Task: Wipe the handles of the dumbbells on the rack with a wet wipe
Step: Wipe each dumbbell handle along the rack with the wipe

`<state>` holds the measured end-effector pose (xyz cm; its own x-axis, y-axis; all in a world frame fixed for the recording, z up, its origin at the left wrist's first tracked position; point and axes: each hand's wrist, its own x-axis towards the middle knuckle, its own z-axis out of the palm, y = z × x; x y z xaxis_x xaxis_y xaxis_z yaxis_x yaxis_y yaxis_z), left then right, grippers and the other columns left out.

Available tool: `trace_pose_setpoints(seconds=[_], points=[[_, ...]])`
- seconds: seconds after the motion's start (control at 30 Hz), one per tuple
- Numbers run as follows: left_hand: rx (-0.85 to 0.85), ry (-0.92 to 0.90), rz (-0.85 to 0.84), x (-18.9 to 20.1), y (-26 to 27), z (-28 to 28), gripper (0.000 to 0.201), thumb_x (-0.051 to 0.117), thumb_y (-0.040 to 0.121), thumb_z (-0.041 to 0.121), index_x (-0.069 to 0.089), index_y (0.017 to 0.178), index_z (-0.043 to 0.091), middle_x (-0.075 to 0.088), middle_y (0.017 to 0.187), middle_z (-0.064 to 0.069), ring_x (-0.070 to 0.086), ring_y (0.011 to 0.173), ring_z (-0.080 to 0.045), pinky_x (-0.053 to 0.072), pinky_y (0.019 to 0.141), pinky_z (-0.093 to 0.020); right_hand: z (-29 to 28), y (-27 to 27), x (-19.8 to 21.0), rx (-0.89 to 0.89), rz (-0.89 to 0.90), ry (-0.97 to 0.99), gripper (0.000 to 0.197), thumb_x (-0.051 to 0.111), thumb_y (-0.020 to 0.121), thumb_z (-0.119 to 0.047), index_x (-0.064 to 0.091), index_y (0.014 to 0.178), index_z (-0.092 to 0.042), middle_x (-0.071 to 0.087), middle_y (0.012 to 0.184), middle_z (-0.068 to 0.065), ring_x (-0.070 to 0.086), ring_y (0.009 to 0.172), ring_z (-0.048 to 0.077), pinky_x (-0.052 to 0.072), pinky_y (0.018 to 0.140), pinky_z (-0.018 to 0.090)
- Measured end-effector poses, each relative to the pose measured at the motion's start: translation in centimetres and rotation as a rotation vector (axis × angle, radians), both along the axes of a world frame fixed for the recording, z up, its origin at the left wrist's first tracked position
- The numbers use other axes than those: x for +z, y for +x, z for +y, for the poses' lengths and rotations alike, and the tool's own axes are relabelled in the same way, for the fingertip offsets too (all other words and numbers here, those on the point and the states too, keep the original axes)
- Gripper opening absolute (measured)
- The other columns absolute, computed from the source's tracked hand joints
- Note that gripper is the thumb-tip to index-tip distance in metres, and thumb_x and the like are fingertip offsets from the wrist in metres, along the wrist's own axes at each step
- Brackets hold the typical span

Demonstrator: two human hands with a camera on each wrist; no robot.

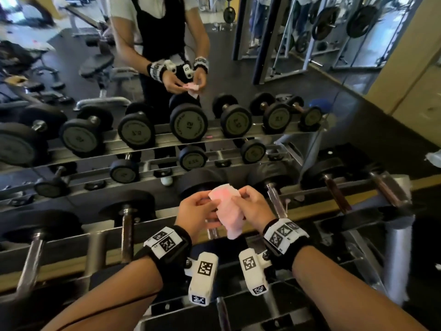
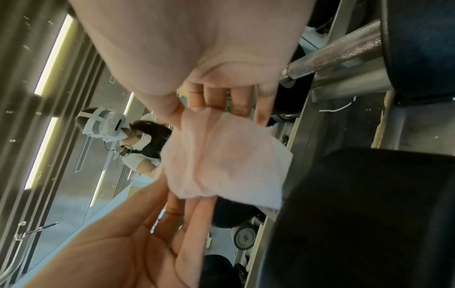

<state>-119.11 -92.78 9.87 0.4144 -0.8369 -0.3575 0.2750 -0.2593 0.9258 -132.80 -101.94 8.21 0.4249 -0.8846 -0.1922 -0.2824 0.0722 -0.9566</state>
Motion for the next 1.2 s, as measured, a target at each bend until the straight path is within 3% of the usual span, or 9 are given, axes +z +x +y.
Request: trace_pose_setpoints(seconds=[0.1, 0.17, 0.37, 0.5, 0.63, 0.83, 1.0, 1.1, 1.2], points=[[0.096, -0.008, 0.005, -0.3, -1.2, -0.5, 0.02, 0.065, 0.092, 0.004, 0.067, 0.111, 0.01, 0.073, 0.099, -0.019, 0.073, 0.077, -0.03, 0.062, 0.067, -0.042, -1.3, -1.2, -0.3, 0.095, -0.053, 0.171, 0.028, 0.074, 0.086, -0.026, 0.062, 0.101, -0.006, 0.066, 0.087, 0.003, 0.06, 0.079, 0.016, 0.049, 0.07, 0.028], [0.171, -0.007, 0.011, -0.7, -1.5, -0.4, 0.022, 0.067, 0.09, 0.003, 0.067, 0.111, 0.011, 0.072, 0.098, -0.018, 0.073, 0.076, -0.03, 0.061, 0.063, -0.04, -1.8, -1.6, -0.7, 0.151, -0.067, 0.298, 0.037, 0.077, 0.083, -0.023, 0.065, 0.109, 0.0, 0.069, 0.094, 0.01, 0.064, 0.084, 0.022, 0.052, 0.075, 0.035], [0.317, 0.019, -0.076, -2.6, -2.3, 1.1, 0.025, 0.073, 0.085, 0.006, 0.07, 0.108, 0.018, 0.073, 0.08, -0.006, 0.072, 0.069, -0.021, 0.055, 0.053, -0.028, -2.3, -1.2, -1.6, 0.22, -0.256, 0.555, 0.008, 0.065, 0.091, -0.007, 0.057, 0.089, -0.009, 0.067, 0.079, 0.007, 0.066, 0.064, 0.017, 0.05, 0.052, 0.027], [0.402, 0.038, -0.181, -4.0, -1.5, 2.4, 0.029, 0.072, 0.087, 0.006, 0.067, 0.112, 0.019, 0.071, 0.08, 0.003, 0.068, 0.069, -0.008, 0.049, 0.059, -0.02, -3.8, -1.2, -2.3, 0.238, -0.092, 0.339, 0.014, 0.062, 0.092, -0.003, 0.055, 0.103, -0.008, 0.062, 0.091, 0.011, 0.061, 0.073, 0.021, 0.05, 0.056, 0.03], [0.391, 0.035, -0.213, -5.8, -1.0, 4.6, 0.032, 0.072, 0.085, 0.002, 0.068, 0.111, 0.02, 0.072, 0.093, -0.003, 0.068, 0.081, -0.004, 0.05, 0.077, -0.016, -5.9, -1.5, -3.8, 0.21, 0.16, 0.036, 0.026, 0.069, 0.084, -0.01, 0.055, 0.105, -0.016, 0.062, 0.1, 0.005, 0.062, 0.088, 0.024, 0.051, 0.07, 0.032], [0.263, 0.058, -0.211, -7.3, -1.6, 5.6, 0.033, 0.079, 0.081, 0.011, 0.073, 0.109, 0.028, 0.074, 0.11, 0.0, 0.069, 0.104, -0.009, 0.051, 0.094, -0.025, -6.3, 0.0, -5.9, 0.271, 0.301, -0.01, 0.033, 0.07, 0.082, -0.02, 0.047, 0.106, -0.022, 0.058, 0.107, 0.009, 0.061, 0.09, 0.027, 0.05, 0.073, 0.034], [0.241, 0.003, -0.073, -7.3, -1.6, 6.6, 0.037, 0.084, 0.067, 0.027, 0.077, 0.103, 0.026, 0.077, 0.103, -0.001, 0.072, 0.1, -0.013, 0.055, 0.08, -0.019, -6.1, 2.0, -7.3, 0.322, 0.265, 0.047, 0.035, 0.065, 0.089, -0.007, 0.06, 0.123, -0.013, 0.065, 0.119, 0.012, 0.062, 0.099, 0.024, 0.051, 0.088, 0.034], [0.192, 0.005, -0.098, -7.7, -1.5, 7.3, 0.042, 0.084, 0.061, 0.034, 0.078, 0.102, 0.028, 0.076, 0.107, 0.002, 0.07, 0.103, -0.009, 0.054, 0.083, -0.016, -5.9, 2.8, -7.5, 0.317, 0.18, 0.107, 0.042, 0.062, 0.092, -0.003, 0.057, 0.133, -0.006, 0.062, 0.128, 0.015, 0.059, 0.116, 0.029, 0.046, 0.104, 0.041], [0.149, 0.018, -0.078, -8.1, -1.3, 7.3, 0.036, 0.083, 0.065, 0.035, 0.079, 0.1, 0.03, 0.076, 0.107, 0.0, 0.071, 0.103, -0.012, 0.055, 0.082, -0.019, -5.9, 3.1, -7.3, 0.331, 0.106, 0.19, 0.044, 0.058, 0.094, 0.0, 0.054, 0.137, -0.006, 0.061, 0.13, 0.016, 0.058, 0.12, 0.031, 0.044, 0.108, 0.045]])
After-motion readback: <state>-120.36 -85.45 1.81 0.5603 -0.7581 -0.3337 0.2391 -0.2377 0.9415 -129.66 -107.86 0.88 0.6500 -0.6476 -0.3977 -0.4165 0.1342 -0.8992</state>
